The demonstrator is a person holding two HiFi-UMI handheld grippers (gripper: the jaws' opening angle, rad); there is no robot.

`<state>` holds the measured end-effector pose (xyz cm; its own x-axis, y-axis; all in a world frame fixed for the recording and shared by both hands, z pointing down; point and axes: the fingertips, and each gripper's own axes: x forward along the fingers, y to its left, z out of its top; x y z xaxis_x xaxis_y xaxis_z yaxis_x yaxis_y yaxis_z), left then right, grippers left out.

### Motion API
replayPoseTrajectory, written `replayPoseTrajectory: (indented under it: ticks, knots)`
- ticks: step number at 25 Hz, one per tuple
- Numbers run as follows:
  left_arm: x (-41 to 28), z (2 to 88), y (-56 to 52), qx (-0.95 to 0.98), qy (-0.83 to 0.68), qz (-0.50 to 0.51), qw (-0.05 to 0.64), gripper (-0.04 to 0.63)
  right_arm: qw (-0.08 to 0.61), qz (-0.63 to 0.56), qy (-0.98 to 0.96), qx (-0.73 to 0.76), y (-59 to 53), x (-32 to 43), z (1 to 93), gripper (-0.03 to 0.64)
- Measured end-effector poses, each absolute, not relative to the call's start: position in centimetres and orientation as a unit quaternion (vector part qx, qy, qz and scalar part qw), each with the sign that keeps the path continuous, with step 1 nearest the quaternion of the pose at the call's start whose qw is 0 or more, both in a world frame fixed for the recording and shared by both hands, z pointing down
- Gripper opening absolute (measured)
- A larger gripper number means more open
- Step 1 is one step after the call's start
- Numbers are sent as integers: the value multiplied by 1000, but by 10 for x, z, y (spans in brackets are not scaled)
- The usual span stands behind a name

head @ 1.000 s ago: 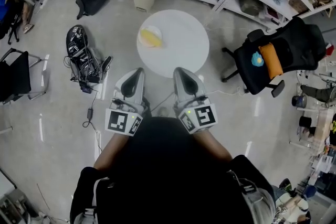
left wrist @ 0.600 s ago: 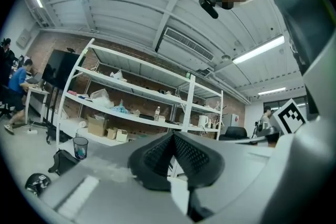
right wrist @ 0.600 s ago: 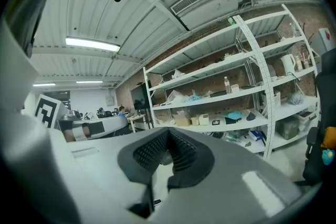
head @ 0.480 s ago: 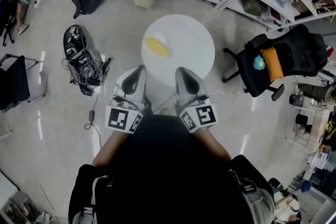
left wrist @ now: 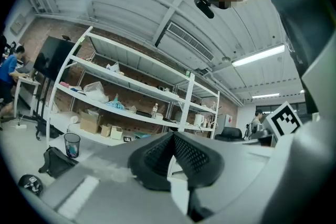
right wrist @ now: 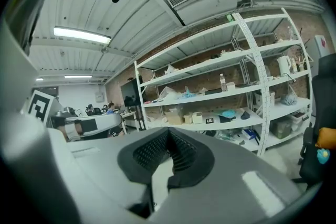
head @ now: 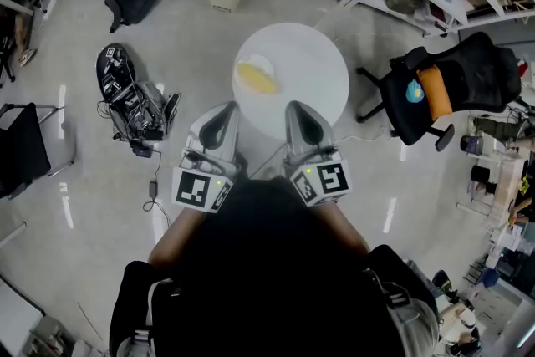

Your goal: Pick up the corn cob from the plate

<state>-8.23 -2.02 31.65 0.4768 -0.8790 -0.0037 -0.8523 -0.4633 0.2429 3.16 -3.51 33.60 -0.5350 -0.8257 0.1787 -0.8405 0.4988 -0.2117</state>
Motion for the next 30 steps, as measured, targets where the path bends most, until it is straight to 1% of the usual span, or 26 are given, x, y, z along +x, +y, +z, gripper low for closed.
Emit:
replayPoseTrajectory:
  ticks: [7,24,30]
  knots:
    - [-103,321,-34,862,-490,-68,112,3,34,134,-852,505,-43,20,341,9]
    - [-105,342,-70,857,-494,-62,134,3,57,159,-850,498,-74,13,371,9]
    - [-99,359,-92,851,-500,-50,153,3,80,177,-851,488,-96,16,396,9]
